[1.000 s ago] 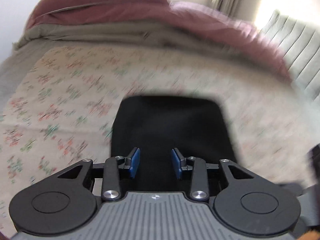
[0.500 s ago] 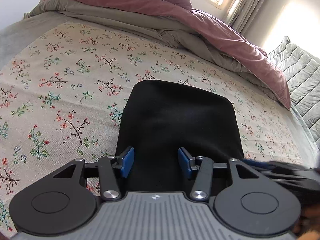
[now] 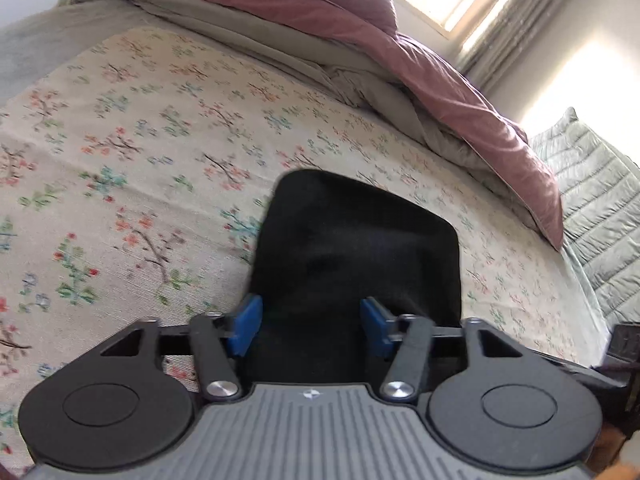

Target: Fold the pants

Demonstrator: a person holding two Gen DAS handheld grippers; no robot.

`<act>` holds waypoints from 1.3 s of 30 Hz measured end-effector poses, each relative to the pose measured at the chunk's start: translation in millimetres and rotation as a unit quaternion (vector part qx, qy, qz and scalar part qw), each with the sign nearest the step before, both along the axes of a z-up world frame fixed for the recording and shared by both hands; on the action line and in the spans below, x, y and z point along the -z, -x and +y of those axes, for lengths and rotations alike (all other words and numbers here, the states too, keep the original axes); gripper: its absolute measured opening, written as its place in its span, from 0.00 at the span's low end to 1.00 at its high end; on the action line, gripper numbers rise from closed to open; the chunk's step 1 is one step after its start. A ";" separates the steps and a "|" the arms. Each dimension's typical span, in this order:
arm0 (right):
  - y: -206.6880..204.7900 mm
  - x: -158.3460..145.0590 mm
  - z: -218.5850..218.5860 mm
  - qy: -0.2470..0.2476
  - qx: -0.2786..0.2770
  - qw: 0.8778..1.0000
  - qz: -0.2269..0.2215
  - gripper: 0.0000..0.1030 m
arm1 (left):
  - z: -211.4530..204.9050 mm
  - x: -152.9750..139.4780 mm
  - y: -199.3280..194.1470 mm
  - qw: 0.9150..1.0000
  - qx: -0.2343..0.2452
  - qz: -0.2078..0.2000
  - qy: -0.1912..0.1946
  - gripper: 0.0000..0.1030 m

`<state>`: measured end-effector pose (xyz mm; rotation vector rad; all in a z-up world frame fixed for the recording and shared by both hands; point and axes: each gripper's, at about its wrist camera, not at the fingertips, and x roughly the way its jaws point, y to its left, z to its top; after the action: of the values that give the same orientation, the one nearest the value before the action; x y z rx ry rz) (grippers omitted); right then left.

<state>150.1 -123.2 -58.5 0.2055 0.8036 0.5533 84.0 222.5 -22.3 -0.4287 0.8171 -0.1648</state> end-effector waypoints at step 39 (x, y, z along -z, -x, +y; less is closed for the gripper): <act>15.7 31.2 -11.5 -0.076 0.073 0.993 0.059 0.28 | -8.0 31.3 -26.8 0.995 -0.008 0.016 0.095 0.95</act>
<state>134.4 -134.8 -89.7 0.4381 0.8536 0.4670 110.8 214.5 -53.6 -0.6178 0.8326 -0.2221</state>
